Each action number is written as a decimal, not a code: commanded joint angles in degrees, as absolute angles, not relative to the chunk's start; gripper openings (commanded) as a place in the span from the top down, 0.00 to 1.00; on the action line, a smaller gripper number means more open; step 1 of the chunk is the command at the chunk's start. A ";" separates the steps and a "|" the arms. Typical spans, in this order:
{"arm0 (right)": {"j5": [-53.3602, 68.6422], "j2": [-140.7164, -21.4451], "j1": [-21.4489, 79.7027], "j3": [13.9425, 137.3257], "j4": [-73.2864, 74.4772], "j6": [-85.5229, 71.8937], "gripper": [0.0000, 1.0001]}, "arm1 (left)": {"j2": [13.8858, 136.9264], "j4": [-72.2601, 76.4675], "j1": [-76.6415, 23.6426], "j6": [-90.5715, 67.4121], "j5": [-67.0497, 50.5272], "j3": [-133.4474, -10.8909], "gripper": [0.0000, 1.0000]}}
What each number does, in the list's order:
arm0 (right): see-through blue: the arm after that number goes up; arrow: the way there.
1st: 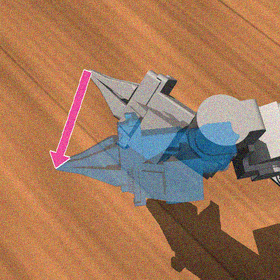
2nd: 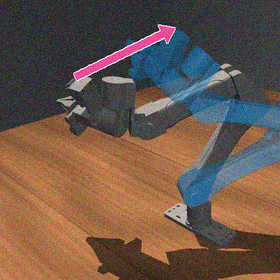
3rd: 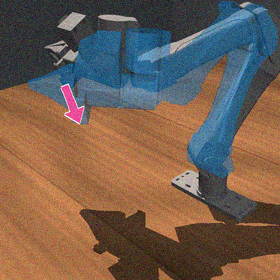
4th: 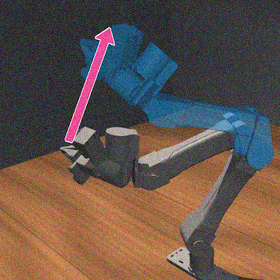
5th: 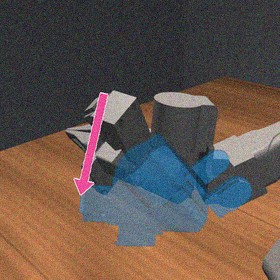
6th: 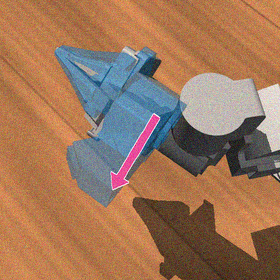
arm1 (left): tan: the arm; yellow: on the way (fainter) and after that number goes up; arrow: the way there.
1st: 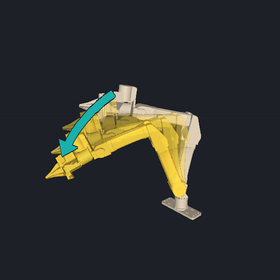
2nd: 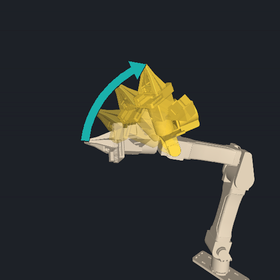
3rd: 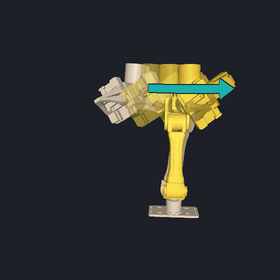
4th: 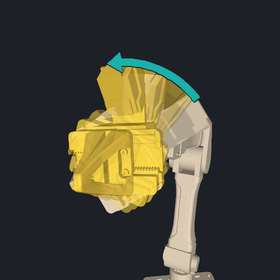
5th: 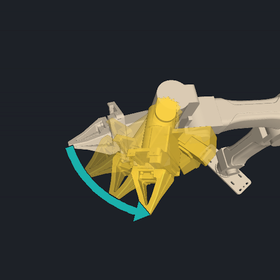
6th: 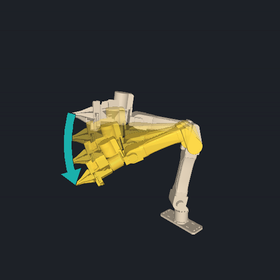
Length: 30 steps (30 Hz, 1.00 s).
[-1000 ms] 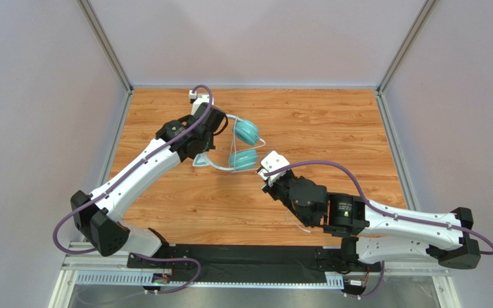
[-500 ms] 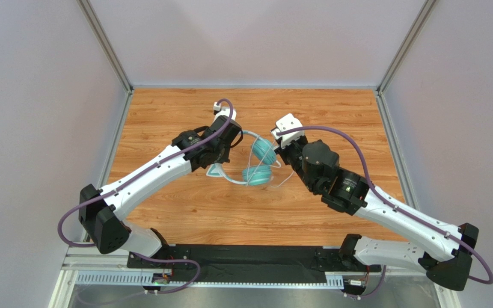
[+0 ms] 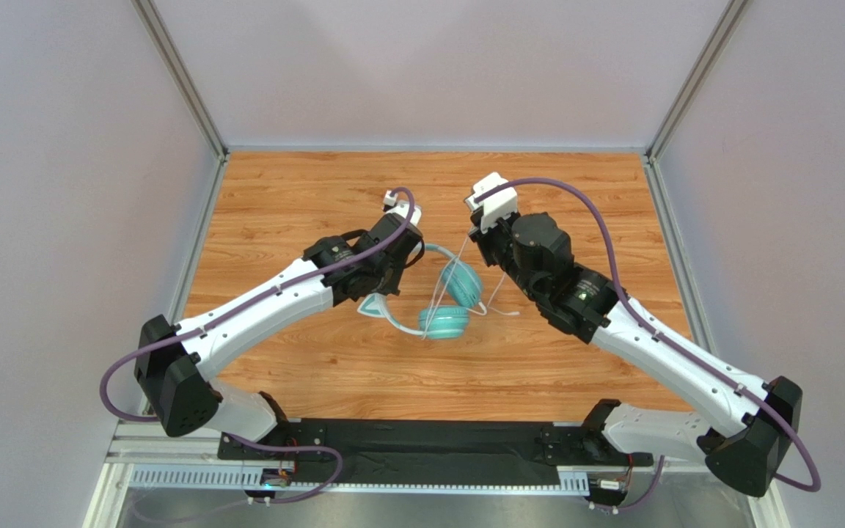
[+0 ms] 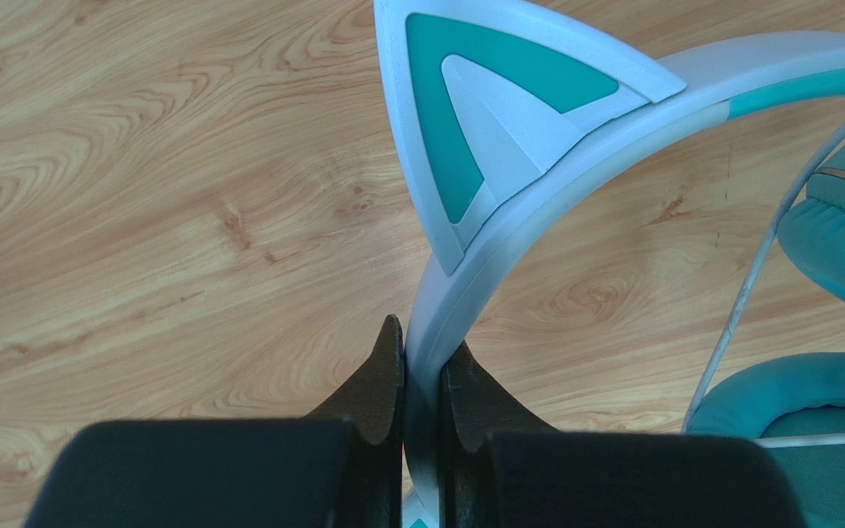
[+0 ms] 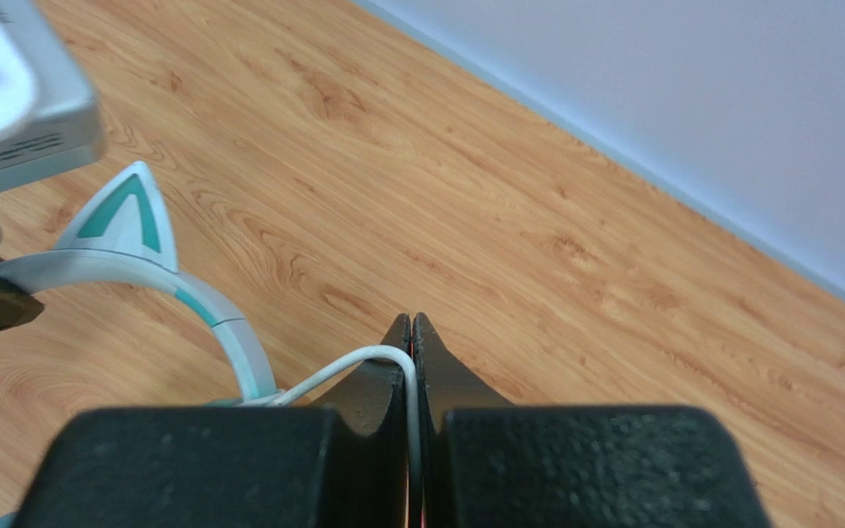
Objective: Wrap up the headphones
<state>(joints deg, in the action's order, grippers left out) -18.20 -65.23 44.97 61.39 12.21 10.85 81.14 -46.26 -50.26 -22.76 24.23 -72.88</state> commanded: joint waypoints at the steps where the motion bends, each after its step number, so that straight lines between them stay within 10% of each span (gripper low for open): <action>1: -16.26 -66.26 40.70 64.95 8.70 5.81 1.00 | 78.58 -47.64 -52.21 -19.07 23.03 -71.90 1.00; 30: 4.30 -66.45 34.10 45.97 -3.95 -16.16 1.00 | 71.46 -42.89 -53.96 -16.52 14.15 -79.36 1.00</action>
